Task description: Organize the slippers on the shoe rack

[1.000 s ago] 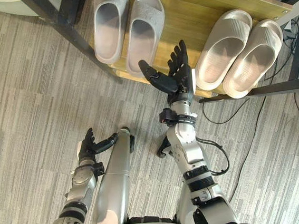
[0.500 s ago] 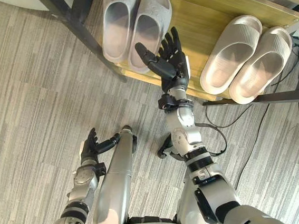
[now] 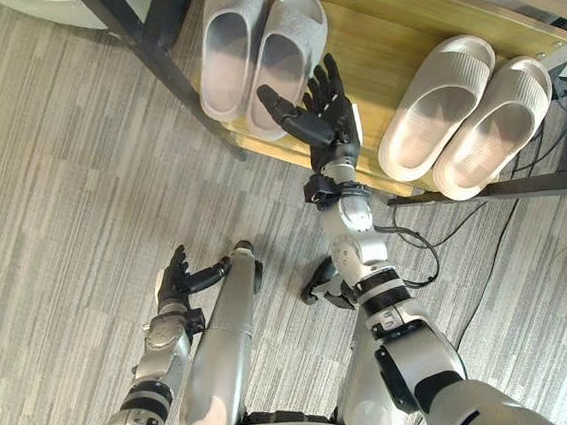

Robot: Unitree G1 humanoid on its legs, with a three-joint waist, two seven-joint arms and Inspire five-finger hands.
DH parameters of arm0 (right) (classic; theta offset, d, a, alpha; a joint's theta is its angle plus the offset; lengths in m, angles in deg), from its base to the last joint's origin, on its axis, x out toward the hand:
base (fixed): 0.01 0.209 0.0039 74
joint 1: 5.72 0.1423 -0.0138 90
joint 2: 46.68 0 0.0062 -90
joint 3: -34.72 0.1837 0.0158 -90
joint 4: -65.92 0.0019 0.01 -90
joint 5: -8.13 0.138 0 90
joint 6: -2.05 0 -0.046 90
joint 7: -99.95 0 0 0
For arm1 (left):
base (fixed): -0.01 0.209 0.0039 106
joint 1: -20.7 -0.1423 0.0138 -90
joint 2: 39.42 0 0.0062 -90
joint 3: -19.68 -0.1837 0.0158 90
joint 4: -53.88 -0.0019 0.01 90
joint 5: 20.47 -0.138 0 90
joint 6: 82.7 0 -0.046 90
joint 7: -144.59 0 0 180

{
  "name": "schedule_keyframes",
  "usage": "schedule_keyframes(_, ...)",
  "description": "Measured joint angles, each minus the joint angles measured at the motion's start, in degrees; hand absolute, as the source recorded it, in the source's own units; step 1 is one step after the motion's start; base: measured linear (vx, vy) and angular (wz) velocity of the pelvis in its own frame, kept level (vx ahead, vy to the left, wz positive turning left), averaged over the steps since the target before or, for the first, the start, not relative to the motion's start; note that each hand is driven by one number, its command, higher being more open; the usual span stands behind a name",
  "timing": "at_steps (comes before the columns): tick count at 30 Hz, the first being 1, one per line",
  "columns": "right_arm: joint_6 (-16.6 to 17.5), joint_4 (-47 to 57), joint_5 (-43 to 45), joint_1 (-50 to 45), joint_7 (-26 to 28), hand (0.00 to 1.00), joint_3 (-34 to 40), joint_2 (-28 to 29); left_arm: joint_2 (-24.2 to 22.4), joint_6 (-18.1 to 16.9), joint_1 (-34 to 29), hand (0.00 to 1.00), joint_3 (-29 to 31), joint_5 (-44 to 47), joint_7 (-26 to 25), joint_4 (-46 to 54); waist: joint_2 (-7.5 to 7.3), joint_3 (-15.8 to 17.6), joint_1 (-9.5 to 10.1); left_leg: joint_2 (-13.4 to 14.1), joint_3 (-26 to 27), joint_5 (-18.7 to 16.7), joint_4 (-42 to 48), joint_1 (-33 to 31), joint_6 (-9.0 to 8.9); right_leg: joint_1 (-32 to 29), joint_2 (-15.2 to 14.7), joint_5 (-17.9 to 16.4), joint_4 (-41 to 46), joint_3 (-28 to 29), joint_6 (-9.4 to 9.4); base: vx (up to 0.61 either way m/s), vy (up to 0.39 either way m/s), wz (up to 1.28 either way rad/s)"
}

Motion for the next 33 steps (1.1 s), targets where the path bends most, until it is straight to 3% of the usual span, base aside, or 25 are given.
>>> schedule_keyframes(2,-0.7,0.4,-2.4,-2.3,-0.1,1.00,-0.3,0.1,-0.3,0.1,0.5,1.00,0.0,0.0,-0.2,-0.7,0.01,0.0,-0.01,0.2,0.0,0.1,-1.2,1.8,0.01,2.0,0.4,0.3,-1.4,-0.3,-0.40,0.02,0.019,0.00)
schedule_keyframes(9,-4.1,8.3,-13.0,-16.2,-2.3,1.00,-2.4,1.7,-2.0,1.6,-1.5,1.00,-1.5,-0.3,0.8,-2.4,0.64,-1.6,-0.99,1.8,2.5,2.2,-10.6,12.2,1.07,10.7,3.0,3.9,-11.0,0.3,0.90,0.07,0.041,-0.12)
schedule_keyframes(15,-4.5,15.1,-27.1,-28.8,-2.0,1.00,-3.7,0.9,-1.9,2.4,-7.3,1.00,-5.7,-2.0,1.5,-3.8,-0.02,-7.8,-3.22,2.2,5.3,6.5,-24.6,24.8,2.00,20.5,5.0,8.2,-22.9,1.1,2.88,0.09,0.041,-0.12)
schedule_keyframes(19,-4.5,15.1,-30.6,-35.2,0.2,1.00,-4.5,-1.2,-1.4,2.5,-7.4,1.00,-9.6,-3.3,2.0,-7.9,-0.39,-10.5,-4.27,2.6,6.5,10.1,-34.0,31.8,2.25,25.8,7.0,11.8,-30.9,1.5,3.55,0.07,0.042,-0.14)
schedule_keyframes(24,-5.3,7.6,-33.6,-41.1,4.2,1.00,-3.6,-1.8,-1.0,2.8,-7.9,1.00,-11.8,-5.0,3.2,-12.0,0.44,-11.9,-6.28,4.0,8.5,15.3,-46.1,41.1,2.48,33.9,11.0,18.8,-44.5,2.1,4.37,0.05,0.056,-0.20)
schedule_keyframes(33,-8.2,-8.1,-39.8,-44.1,5.1,1.00,-0.3,-1.2,0.0,3.3,-11.4,1.00,-14.0,-6.9,3.2,-12.2,3.52,-15.8,-6.83,3.9,10.6,17.5,-52.3,47.7,2.74,43.3,14.4,27.5,-60.4,3.5,5.21,0.00,0.037,-0.13)
